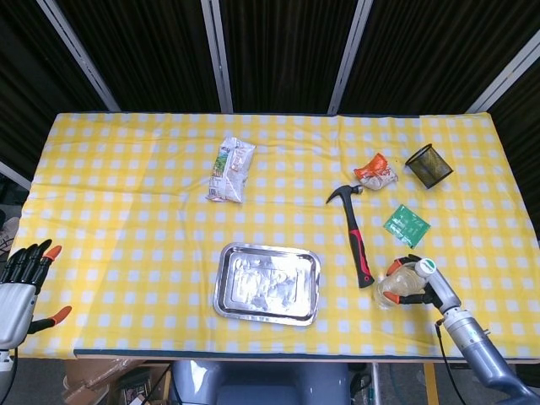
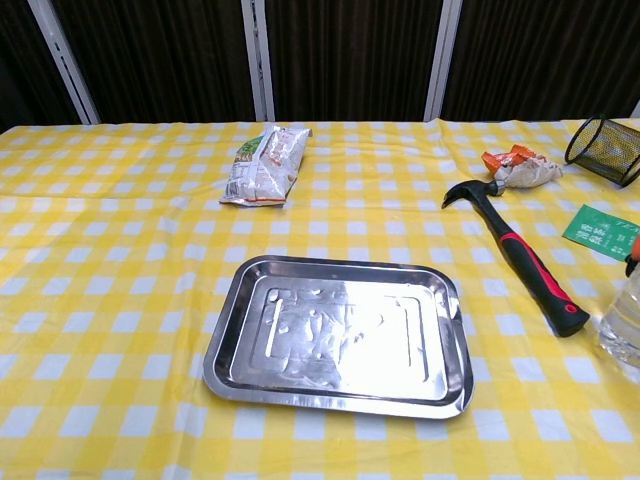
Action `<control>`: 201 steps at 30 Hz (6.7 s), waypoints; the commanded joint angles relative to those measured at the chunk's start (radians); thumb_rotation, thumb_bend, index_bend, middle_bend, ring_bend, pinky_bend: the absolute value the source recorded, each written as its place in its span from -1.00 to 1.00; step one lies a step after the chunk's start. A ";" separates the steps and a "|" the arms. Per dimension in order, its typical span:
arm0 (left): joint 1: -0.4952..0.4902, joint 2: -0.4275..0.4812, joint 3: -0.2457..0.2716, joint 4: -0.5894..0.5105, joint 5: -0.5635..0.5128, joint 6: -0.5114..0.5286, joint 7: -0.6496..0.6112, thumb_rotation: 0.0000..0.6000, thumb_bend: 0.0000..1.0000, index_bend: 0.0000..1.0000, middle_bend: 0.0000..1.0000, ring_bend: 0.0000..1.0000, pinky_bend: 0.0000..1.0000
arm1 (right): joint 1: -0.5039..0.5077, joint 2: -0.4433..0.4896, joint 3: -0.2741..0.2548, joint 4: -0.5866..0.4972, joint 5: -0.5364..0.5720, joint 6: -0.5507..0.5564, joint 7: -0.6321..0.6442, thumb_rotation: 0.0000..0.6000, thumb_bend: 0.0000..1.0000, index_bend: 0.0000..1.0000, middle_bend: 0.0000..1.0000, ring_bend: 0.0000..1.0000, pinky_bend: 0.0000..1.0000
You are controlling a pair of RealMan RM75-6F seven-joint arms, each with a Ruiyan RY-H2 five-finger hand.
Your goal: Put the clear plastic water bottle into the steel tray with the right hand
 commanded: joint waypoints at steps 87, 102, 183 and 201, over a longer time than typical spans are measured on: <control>0.008 0.020 -0.010 0.003 -0.009 0.020 -0.055 1.00 -0.64 -0.90 -1.00 -1.00 -1.00 | 0.039 0.521 0.121 -0.746 0.036 0.085 -0.356 1.00 0.07 0.56 0.23 -0.47 -1.00; 0.010 0.028 -0.012 0.002 -0.017 0.019 -0.068 1.00 -0.64 -0.90 -1.00 -1.00 -1.00 | 0.064 0.341 0.041 -0.619 0.084 -0.041 -0.349 1.00 0.08 0.56 0.23 -0.47 -1.00; -0.025 -0.010 0.005 -0.011 -0.016 -0.052 0.009 1.00 -0.64 -0.90 -1.00 -1.00 -1.00 | -0.133 0.300 -0.097 -0.135 -0.144 0.282 0.144 1.00 0.08 0.56 0.23 -0.46 -1.00; -0.034 0.005 0.005 0.004 -0.019 -0.065 -0.036 1.00 -0.64 -0.90 -1.00 -1.00 -1.00 | 0.090 -0.138 0.049 -0.402 -0.001 0.093 -0.409 1.00 0.08 0.56 0.23 -0.46 -1.00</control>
